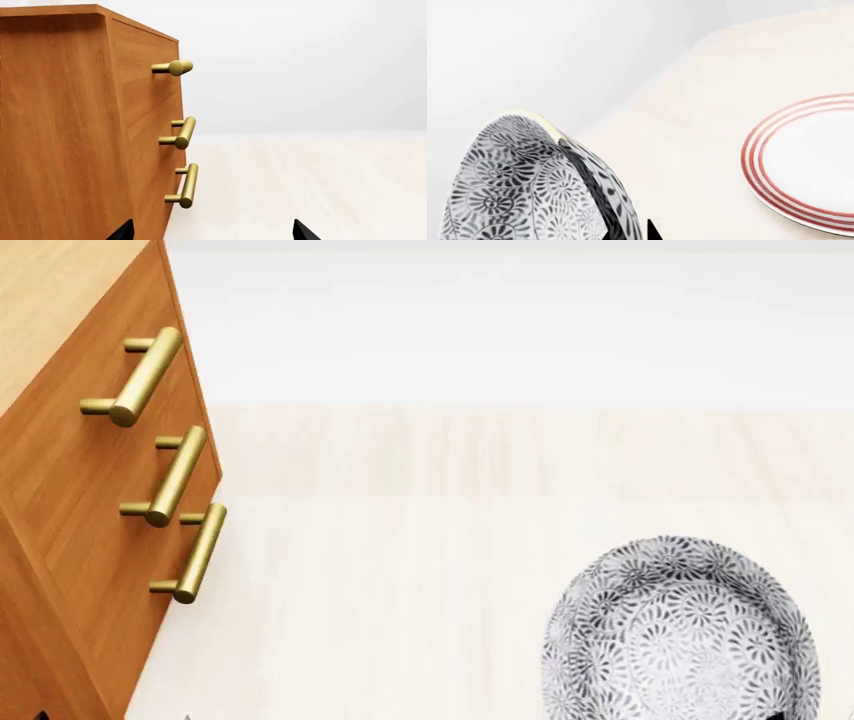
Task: Put the bowl on top of the cabinet.
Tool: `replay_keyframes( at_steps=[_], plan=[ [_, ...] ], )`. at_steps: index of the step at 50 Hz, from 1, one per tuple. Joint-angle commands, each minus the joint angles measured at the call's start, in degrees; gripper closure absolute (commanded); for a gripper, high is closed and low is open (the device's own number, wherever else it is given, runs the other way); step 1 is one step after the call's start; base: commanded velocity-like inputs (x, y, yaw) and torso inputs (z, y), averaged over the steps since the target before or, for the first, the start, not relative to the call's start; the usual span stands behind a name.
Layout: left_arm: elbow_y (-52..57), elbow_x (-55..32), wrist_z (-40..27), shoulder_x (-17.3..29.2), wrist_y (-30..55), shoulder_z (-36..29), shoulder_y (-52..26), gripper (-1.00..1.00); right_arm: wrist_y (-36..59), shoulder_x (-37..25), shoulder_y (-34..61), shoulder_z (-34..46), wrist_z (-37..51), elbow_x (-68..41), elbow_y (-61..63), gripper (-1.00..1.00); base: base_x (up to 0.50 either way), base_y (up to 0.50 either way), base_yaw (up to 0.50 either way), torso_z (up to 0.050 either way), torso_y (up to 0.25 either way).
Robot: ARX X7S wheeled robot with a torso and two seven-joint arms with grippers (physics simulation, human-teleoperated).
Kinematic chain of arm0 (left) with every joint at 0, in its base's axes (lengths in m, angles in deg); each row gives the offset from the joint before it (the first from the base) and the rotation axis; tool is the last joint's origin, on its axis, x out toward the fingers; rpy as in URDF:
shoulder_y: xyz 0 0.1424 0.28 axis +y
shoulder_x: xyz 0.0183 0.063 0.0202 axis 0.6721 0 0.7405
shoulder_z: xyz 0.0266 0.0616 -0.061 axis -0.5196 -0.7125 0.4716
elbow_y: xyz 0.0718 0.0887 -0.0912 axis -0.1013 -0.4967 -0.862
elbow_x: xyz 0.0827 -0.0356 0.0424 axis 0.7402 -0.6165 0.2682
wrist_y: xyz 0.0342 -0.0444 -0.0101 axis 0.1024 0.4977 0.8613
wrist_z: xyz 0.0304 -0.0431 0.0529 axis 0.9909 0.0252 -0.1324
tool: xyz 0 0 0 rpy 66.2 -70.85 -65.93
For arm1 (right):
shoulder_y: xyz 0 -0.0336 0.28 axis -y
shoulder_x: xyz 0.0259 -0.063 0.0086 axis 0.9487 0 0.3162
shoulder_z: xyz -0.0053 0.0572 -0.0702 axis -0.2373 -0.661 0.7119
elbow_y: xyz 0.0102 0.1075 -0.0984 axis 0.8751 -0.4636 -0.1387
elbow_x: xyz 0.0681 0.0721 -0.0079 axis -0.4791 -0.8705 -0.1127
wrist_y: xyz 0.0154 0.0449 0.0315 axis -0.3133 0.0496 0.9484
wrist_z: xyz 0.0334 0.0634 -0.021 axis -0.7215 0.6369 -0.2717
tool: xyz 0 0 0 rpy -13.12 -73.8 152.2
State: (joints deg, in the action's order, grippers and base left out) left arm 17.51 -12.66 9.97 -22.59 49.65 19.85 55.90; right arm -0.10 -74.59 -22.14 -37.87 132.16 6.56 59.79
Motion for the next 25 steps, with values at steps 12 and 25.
replay_keyframes(
  at_steps=[12, 25],
  plan=[
    [2.4, 0.2, 0.7, 0.0, 0.6, 1.0, 1.1, -1.00, 14.9, -7.6, 8.6, 1.3, 13.6, 7.3, 14.1, 1.00, 0.00, 0.00, 0.00, 0.000, 0.000],
    [4.5, 0.2, 0.5, 1.1, -0.3, 1.2, 2.6, -1.00, 29.5, -6.9, 21.9, 9.4, 18.8, 11.8, 18.2, 1.00, 0.00, 0.00, 0.00, 0.000, 0.000]
  ],
)
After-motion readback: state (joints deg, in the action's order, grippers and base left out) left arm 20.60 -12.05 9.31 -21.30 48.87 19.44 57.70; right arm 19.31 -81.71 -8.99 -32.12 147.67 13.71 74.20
